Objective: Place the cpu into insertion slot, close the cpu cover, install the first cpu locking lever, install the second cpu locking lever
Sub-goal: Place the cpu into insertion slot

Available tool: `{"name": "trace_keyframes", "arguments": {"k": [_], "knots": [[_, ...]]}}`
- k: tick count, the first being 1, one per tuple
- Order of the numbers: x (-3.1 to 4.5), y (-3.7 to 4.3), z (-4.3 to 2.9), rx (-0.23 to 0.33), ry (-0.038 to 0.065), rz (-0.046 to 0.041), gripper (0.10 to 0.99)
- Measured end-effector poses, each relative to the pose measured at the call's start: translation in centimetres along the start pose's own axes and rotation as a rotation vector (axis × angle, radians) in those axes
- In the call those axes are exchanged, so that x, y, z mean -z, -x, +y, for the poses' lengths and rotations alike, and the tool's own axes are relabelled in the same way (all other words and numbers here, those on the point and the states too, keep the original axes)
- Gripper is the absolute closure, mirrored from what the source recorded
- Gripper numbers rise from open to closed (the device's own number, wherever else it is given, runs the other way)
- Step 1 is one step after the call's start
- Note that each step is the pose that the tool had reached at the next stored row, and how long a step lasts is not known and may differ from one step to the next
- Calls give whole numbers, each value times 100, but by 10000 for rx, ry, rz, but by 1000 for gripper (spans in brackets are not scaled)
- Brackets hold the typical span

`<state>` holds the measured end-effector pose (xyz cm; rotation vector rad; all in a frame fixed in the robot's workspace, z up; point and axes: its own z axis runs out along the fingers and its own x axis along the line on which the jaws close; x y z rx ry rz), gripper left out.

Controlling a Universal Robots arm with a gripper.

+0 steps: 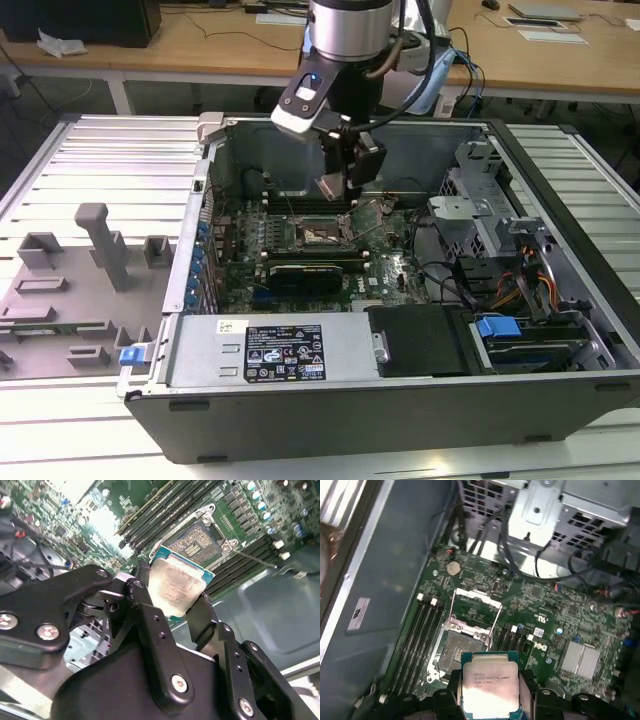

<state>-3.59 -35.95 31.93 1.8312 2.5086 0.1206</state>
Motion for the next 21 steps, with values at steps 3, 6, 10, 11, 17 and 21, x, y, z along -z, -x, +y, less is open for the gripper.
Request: {"name": "trace_keyframes", "arguments": {"k": [3, 6, 10, 11, 17, 21], "knots": [[-13, 0, -1, -636, 11, -53, 545], [-35, 1, -3, -1321, 25, -109, 545], [-103, 1, -10, -2198, 40, -182, 545], [-125, -3, -13, -2271, 42, -188, 545], [-274, -47, -24, -2528, 50, -209, 545], [-353, -63, -26, -2722, 53, -225, 545]]}}
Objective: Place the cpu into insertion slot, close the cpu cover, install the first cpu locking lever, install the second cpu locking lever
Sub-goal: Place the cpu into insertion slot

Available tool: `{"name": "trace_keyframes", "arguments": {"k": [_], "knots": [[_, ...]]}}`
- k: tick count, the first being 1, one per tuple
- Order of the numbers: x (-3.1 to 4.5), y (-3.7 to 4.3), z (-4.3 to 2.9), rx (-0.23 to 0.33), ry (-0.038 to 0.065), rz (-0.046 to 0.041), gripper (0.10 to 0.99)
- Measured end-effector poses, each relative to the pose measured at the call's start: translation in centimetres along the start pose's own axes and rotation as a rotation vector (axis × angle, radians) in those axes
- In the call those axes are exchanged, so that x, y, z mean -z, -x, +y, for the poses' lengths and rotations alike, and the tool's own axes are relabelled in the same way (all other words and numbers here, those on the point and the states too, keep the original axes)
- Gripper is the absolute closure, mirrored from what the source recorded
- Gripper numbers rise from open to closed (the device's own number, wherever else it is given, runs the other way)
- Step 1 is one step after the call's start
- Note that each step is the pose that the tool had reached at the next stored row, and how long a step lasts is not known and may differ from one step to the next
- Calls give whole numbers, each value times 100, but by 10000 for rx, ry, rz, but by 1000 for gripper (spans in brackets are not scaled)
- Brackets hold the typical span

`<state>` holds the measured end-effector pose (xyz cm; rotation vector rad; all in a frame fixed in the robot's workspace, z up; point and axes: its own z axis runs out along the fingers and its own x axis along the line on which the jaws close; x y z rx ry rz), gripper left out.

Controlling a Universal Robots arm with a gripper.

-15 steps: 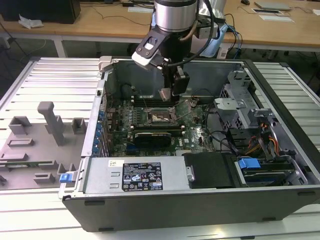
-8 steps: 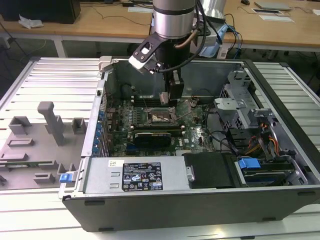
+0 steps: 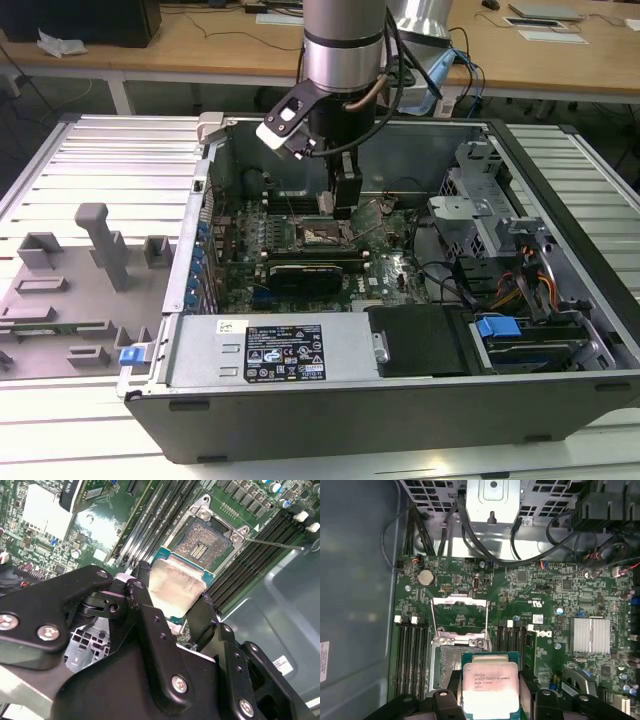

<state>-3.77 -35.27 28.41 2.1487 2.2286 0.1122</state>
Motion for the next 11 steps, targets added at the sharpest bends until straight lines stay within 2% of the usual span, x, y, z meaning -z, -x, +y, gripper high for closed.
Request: {"name": "trace_keyframes", "arguments": {"k": [4, 8, 10, 11], "knots": [[-117, -47, -8, -198, 4, -20, 545], [-175, -107, -10, -240, 5, -39, 545], [-206, -142, -12, -244, 4, -63, 545], [-242, -169, -16, -254, 3, -114, 545]]}}
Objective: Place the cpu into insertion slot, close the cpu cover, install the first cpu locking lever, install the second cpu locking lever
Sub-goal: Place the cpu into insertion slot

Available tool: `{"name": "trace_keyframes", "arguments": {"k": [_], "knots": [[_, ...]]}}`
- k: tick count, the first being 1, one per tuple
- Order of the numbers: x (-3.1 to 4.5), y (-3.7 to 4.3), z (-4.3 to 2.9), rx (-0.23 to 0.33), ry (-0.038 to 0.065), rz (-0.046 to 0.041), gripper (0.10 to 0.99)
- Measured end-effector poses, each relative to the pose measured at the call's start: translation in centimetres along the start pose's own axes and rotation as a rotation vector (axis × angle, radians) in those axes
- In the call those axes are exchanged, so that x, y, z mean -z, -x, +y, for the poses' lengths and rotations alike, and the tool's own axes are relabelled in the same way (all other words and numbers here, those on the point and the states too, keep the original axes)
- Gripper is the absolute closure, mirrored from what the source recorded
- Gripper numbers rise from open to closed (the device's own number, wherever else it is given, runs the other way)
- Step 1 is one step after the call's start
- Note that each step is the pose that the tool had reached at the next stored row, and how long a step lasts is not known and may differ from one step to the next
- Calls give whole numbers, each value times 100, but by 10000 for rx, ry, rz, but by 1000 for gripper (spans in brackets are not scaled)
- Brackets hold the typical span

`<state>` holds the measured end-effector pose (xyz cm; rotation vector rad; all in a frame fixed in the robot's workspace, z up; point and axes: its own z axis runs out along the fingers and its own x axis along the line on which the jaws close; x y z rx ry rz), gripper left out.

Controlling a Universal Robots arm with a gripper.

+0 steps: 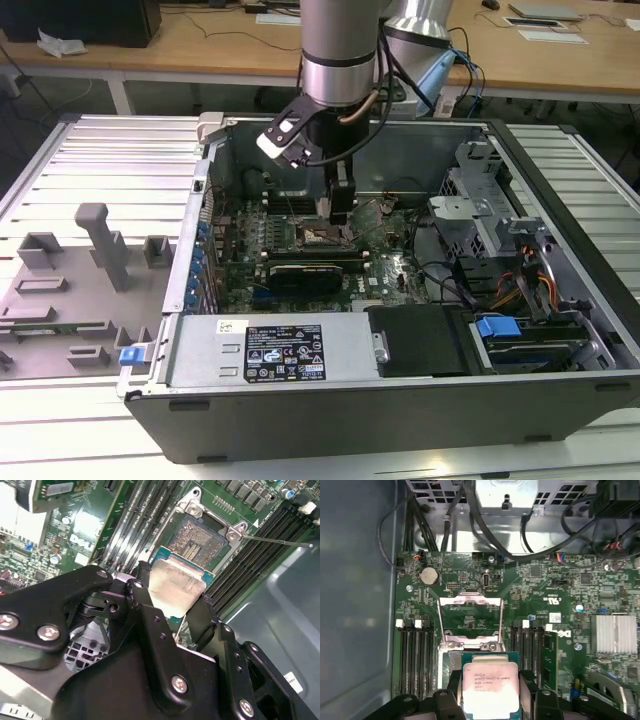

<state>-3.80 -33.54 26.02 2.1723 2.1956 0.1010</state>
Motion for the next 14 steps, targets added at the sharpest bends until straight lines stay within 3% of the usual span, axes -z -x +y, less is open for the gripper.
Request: {"name": "trace_keyframes", "arguments": {"k": [1, 9, 14], "knots": [[-40, -17, -8, -31, -1, -70, 545], [-184, -82, -33, -160, -1, -311, 545], [-335, -158, -69, -172, -3, -344, 545]]}}
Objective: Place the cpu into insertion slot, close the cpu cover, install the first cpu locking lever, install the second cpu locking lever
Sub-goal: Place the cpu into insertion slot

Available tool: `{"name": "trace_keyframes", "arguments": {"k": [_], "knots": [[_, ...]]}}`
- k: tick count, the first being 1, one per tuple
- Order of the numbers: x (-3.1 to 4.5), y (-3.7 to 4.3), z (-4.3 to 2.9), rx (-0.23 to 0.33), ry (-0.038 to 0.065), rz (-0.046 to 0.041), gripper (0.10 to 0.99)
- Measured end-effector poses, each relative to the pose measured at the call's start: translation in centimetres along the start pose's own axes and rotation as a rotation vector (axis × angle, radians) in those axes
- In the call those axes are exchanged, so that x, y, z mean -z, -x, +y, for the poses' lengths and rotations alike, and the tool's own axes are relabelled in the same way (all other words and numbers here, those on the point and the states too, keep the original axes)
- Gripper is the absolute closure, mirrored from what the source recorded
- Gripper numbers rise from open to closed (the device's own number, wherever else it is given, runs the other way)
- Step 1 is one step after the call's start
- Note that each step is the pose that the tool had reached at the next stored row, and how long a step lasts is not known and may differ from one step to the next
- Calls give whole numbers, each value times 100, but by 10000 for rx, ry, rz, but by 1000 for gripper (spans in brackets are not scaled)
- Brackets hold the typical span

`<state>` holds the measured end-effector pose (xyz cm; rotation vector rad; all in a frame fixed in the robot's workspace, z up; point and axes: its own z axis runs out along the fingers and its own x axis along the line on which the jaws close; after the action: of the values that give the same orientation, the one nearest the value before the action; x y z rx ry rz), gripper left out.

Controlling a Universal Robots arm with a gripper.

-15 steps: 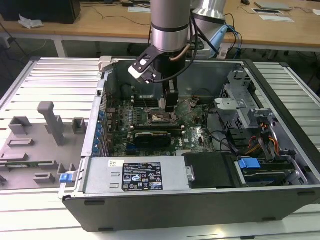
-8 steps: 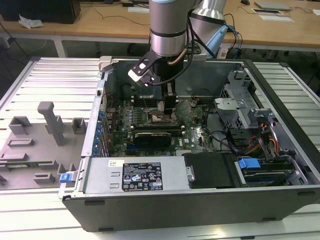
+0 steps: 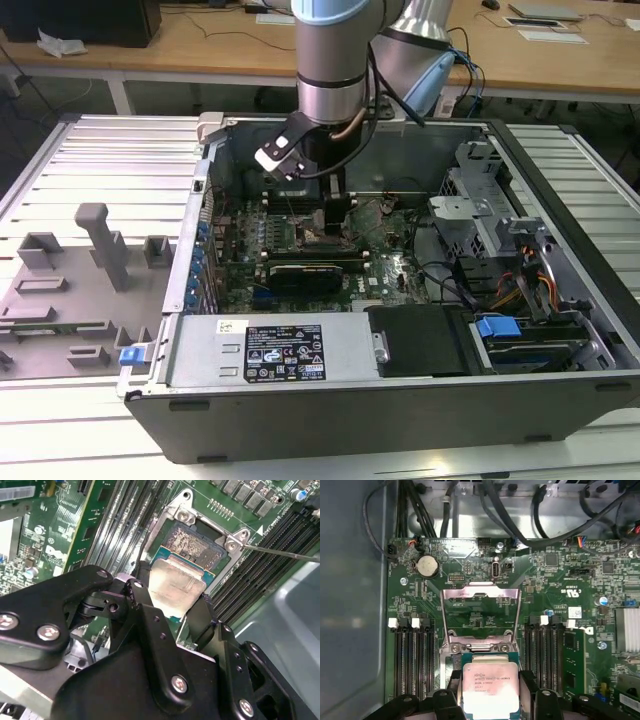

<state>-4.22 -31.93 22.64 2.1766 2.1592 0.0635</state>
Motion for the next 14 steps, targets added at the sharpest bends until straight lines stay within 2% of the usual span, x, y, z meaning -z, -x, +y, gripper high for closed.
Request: {"name": "trace_keyframes", "arguments": {"k": [5, 14], "knots": [[-43, -2, -36, 0, 1, 0, 545], [-141, -53, -94, -9, 0, -2, 545]]}}
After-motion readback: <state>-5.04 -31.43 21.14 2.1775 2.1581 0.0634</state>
